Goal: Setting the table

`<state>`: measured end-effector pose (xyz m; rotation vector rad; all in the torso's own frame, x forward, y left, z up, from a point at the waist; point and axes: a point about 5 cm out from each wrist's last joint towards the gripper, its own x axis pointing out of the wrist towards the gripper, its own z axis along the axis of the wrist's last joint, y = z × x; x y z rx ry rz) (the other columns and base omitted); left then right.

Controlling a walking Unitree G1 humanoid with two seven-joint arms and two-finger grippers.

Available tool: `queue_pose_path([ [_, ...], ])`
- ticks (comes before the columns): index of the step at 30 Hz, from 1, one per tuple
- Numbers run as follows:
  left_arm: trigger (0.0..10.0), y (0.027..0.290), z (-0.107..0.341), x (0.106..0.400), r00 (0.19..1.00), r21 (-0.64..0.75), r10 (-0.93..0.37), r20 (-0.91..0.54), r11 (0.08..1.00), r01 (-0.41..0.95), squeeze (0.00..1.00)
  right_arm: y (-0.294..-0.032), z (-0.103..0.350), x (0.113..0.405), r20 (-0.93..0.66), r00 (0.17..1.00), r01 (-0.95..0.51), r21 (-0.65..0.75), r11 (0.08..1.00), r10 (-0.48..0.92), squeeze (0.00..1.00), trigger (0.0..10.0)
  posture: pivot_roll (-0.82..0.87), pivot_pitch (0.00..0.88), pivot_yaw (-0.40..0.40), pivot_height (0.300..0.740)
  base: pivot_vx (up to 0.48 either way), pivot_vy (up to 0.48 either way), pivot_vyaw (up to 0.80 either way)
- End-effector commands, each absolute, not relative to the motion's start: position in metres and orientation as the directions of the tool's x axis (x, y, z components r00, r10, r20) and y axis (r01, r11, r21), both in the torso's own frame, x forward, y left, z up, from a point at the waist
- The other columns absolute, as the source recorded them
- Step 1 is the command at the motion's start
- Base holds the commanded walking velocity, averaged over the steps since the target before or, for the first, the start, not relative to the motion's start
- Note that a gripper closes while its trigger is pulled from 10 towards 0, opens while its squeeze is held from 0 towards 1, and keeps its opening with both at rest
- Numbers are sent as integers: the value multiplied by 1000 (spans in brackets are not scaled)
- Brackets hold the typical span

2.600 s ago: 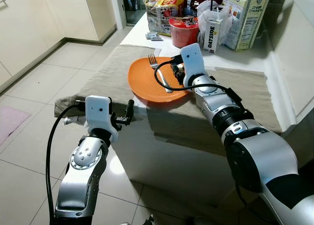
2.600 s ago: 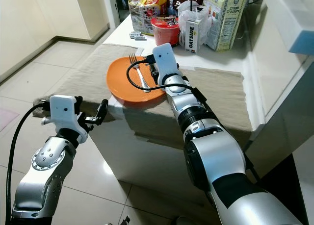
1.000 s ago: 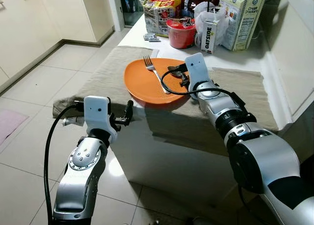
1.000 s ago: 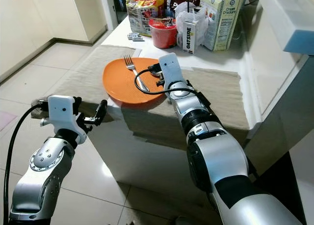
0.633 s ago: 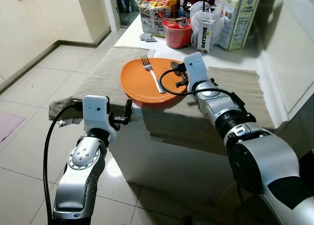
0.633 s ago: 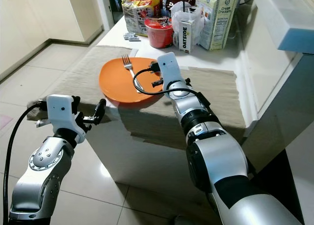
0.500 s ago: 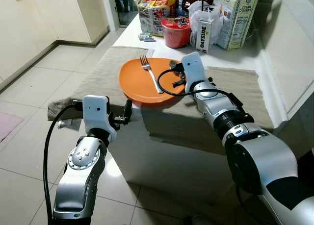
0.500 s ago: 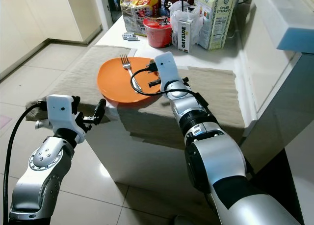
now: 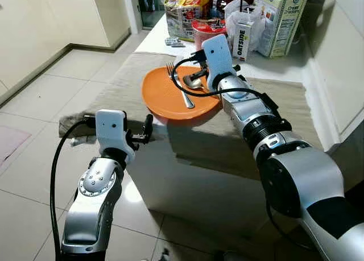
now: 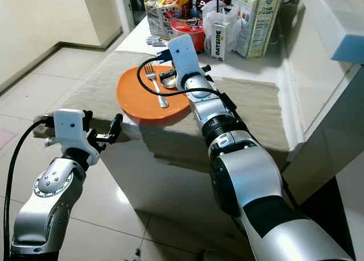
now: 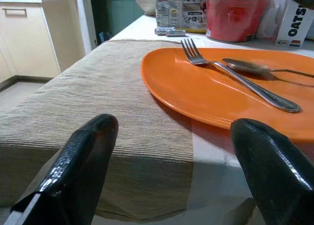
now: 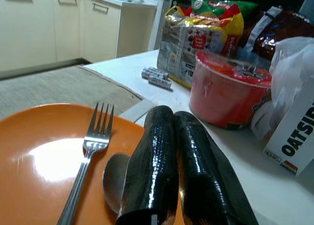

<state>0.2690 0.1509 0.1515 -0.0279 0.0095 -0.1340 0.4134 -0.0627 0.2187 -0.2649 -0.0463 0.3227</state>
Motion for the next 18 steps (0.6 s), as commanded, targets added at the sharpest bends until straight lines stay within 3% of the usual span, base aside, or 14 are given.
queue_pose_path([
  [1,10000,152,154,271,992,-24,-128,0,991,128,0,-60,235,415,60,943,-302,-263,916,328,0,0,-45,37,63,740,0,0,0],
  [5,10000,152,154,272,992,-23,-130,0,991,130,0,-59,233,415,47,942,-305,-288,908,331,0,0,-48,31,63,740,0,0,0],
  [6,10000,151,154,272,991,-22,-132,1,991,132,0,-61,229,415,19,949,-294,-295,909,313,0,5529,-49,27,66,740,0,0,0],
  [7,10000,151,154,273,991,-22,-132,1,991,132,0,-62,227,415,8,952,-290,-299,909,306,0,5529,-49,27,66,740,0,0,0],
  [8,10000,151,154,273,991,-21,-133,1,991,133,0,-62,225,415,-1,953,-291,-295,910,304,780,10000,-49,27,66,740,0,0,0],
  [9,10000,151,154,273,991,-20,-134,1,991,134,0,-63,223,415,-14,952,-295,-293,909,305,780,10000,-49,27,66,740,0,0,0],
  [10,10000,151,154,273,991,-19,-134,1,991,134,0,-64,220,415,-27,952,-299,-298,907,305,1000,10000,-49,27,67,740,0,0,0],
  [18,10000,151,153,273,991,-19,-135,0,991,135,0,-70,210,414,-63,953,-300,-343,890,296,1000,10000,-51,28,68,740,0,0,0],
])
